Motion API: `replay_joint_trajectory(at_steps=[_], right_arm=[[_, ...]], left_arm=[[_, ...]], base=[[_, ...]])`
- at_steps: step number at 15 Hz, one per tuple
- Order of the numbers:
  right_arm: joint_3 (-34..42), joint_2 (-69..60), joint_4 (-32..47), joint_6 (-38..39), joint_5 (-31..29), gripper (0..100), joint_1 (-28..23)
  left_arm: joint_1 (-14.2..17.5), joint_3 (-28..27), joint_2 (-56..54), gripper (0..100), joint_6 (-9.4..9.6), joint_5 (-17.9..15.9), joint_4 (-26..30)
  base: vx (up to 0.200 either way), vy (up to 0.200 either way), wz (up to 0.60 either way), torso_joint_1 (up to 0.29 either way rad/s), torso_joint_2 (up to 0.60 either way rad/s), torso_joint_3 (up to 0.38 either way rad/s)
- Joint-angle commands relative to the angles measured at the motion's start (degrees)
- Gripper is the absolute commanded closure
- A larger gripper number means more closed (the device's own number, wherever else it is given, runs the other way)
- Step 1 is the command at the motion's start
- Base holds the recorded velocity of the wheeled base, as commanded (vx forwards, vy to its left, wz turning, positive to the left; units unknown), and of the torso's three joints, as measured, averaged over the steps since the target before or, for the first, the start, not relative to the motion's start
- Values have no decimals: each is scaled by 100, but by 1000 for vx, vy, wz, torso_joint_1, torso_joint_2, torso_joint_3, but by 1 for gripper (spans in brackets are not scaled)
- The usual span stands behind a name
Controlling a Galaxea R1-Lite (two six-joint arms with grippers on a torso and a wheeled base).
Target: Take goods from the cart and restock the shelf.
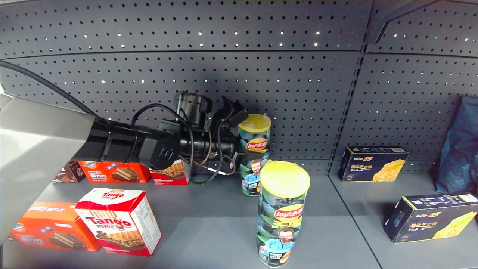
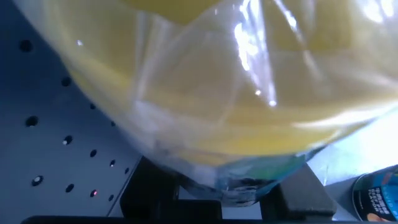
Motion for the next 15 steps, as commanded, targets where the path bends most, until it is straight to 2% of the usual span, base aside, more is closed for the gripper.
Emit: replay_joint_trajectory(at_steps=[1, 10, 14, 15], right_arm=[[0, 7, -1, 0, 3, 0, 6], [0, 7, -1, 0, 3, 0, 6], [0, 7, -1, 0, 3, 0, 6], [0, 7, -1, 0, 3, 0, -2]], left_arm=[[-22, 0, 43, 100, 8, -3, 0], [-93, 27, 149, 100, 25, 6, -26], [-163, 88, 254, 100, 34, 103, -290], [-172, 79, 254, 0, 43, 173, -298]], base=[[0, 0, 0, 0, 0, 0], [0, 0, 0, 0, 0, 0], [0, 0, 0, 0, 0, 0], [0, 0, 0, 0, 0, 0]])
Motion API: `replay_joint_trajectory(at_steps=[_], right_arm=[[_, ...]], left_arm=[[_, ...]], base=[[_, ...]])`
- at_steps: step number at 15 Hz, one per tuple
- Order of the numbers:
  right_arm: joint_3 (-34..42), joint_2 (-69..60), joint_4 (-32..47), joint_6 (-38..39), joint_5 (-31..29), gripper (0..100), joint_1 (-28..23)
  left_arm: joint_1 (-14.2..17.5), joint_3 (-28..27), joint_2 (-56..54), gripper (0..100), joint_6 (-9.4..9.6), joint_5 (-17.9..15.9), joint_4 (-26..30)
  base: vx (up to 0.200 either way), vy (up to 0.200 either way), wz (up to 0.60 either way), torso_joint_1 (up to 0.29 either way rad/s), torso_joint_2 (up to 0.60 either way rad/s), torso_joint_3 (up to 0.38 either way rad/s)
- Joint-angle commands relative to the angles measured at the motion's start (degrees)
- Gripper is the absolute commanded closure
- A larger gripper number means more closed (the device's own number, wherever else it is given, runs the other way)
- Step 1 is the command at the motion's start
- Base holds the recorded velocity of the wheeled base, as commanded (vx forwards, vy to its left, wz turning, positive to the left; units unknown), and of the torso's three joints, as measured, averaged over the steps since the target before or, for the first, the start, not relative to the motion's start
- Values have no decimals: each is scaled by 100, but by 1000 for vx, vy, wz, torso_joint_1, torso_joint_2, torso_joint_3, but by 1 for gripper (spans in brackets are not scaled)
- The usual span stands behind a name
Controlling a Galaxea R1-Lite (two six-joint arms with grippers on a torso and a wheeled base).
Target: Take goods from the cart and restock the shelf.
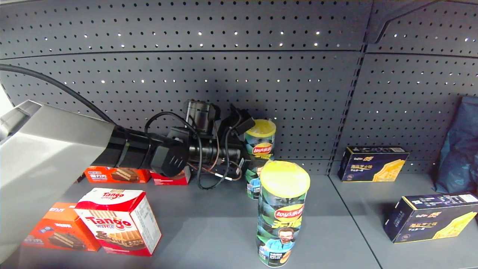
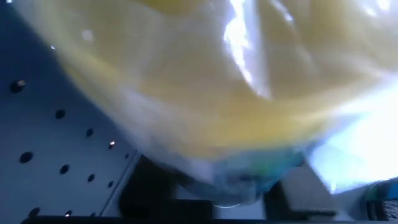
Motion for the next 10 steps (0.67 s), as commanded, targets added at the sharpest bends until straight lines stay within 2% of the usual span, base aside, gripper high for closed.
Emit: replay_joint_trajectory(at_steps=[1, 3, 6, 10], right_arm=[[0, 7, -1, 0, 2, 0, 4], [0, 7, -1, 0, 2, 0, -5], [0, 7, -1, 0, 2, 0, -5], [0, 7, -1, 0, 2, 0, 4]], left_arm=[[-32, 23, 19, 0, 1, 59, 8], [-32, 102, 10, 0, 1, 59, -45], [-23, 620, -280, 0, 1, 67, -370], [197, 1209, -869, 0, 1, 138, -379]], base=[[0, 0, 0, 0, 0, 0], [0, 0, 0, 0, 0, 0], [0, 0, 0, 0, 0, 0], [0, 0, 0, 0, 0, 0]])
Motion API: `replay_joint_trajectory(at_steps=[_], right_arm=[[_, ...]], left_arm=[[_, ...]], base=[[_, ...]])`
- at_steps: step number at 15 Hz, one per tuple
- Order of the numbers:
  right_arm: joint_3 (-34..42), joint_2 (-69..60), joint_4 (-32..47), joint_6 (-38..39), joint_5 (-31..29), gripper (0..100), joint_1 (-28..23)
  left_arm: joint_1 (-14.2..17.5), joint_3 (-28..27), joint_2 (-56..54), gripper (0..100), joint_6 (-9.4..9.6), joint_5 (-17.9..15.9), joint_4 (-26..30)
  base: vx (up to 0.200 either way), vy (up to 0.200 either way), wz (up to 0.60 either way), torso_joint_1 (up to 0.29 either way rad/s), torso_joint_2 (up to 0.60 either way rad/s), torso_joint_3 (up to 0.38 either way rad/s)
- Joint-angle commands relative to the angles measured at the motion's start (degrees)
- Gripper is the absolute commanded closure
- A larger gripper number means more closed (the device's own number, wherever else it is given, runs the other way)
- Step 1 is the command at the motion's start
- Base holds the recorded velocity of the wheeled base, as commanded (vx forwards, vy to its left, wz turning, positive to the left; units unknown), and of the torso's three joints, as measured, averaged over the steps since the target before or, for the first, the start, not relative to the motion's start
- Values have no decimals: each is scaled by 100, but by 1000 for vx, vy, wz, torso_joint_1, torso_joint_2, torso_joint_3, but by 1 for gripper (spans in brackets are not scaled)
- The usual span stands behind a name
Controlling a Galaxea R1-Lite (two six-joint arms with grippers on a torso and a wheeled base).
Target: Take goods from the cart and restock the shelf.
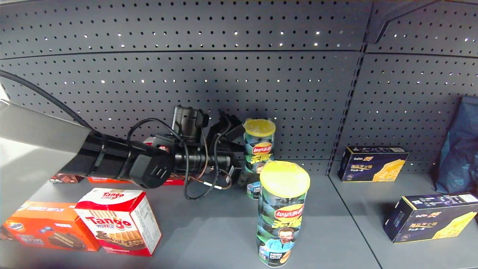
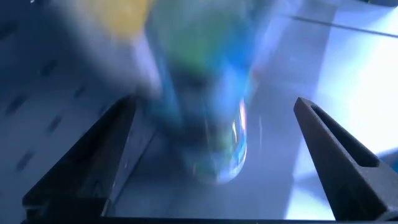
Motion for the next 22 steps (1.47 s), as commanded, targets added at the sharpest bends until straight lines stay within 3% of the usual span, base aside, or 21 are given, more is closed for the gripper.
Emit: replay_joint_trajectory(at_steps=[1, 6, 8, 10, 13, 22], right_arm=[[0, 7, -1, 0, 2, 0, 6], [0, 7, -1, 0, 2, 0, 6], [0, 7, -1, 0, 2, 0, 6], [0, 7, -1, 0, 2, 0, -2], [0, 7, -1, 0, 2, 0, 6], [0, 7, -1, 0, 2, 0, -2]], left_arm=[[173, 573, -688, 0, 1, 35, -1], [165, 1338, -1303, 0, -8, 887, -36], [156, 1443, -1303, 0, -8, 1380, -230], [15, 1408, -1233, 0, -34, 2144, -458], [-11, 1399, -1101, 0, -17, 2513, -476], [-213, 1197, -670, 0, -34, 2786, -476]], base=[[0, 0, 0, 0, 0, 0], [0, 0, 0, 0, 0, 0], [0, 0, 0, 0, 0, 0], [0, 0, 0, 0, 0, 0], [0, 0, 0, 0, 0, 0], [0, 0, 0, 0, 0, 0]])
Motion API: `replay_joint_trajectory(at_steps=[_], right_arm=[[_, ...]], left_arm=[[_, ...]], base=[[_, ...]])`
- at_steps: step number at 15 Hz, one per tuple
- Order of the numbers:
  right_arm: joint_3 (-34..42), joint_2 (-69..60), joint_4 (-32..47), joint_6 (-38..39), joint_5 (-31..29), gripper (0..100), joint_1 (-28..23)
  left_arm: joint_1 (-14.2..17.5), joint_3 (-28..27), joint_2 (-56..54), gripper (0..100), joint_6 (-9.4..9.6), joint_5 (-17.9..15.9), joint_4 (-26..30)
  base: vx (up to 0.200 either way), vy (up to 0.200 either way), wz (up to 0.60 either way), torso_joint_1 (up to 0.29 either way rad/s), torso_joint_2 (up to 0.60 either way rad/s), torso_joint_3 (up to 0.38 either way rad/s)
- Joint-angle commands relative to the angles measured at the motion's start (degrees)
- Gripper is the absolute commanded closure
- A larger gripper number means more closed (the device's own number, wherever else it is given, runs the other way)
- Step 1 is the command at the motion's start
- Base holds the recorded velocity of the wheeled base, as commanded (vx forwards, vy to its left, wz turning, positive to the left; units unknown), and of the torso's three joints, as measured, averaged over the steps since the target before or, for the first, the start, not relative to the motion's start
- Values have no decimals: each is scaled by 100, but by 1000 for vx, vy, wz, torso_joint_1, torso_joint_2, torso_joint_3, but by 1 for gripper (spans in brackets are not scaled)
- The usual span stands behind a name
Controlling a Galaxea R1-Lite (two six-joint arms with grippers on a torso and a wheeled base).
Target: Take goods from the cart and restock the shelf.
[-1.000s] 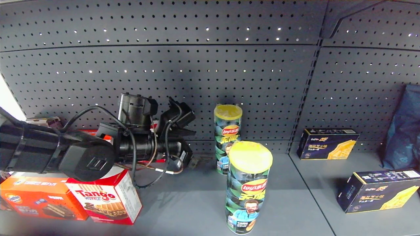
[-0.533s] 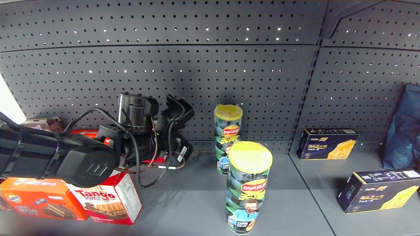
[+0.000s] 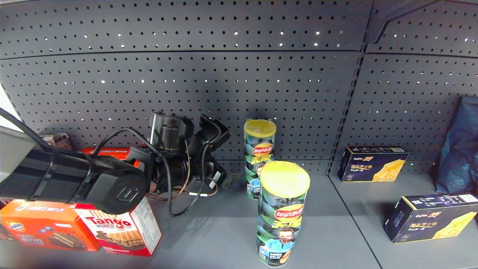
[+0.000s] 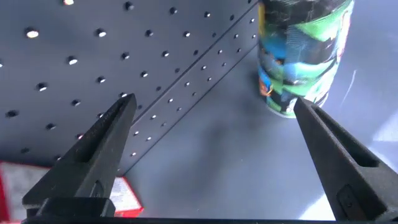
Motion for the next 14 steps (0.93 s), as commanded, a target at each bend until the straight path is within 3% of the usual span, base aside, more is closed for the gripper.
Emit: replay_joint_trajectory(at_steps=[1, 9, 14], right_arm=[[0, 7, -1, 0, 2, 0, 6], [0, 7, -1, 0, 2, 0, 6], [0, 7, -1, 0, 2, 0, 6]], left_arm=[[-44, -110, 202, 0, -7, 22, 0], [-62, -163, 307, 0, -16, 110, -18], [17, -339, 325, 0, -7, 348, -9]], base=[[0, 0, 0, 0, 0, 0], [0, 0, 0, 0, 0, 0], [0, 0, 0, 0, 0, 0]])
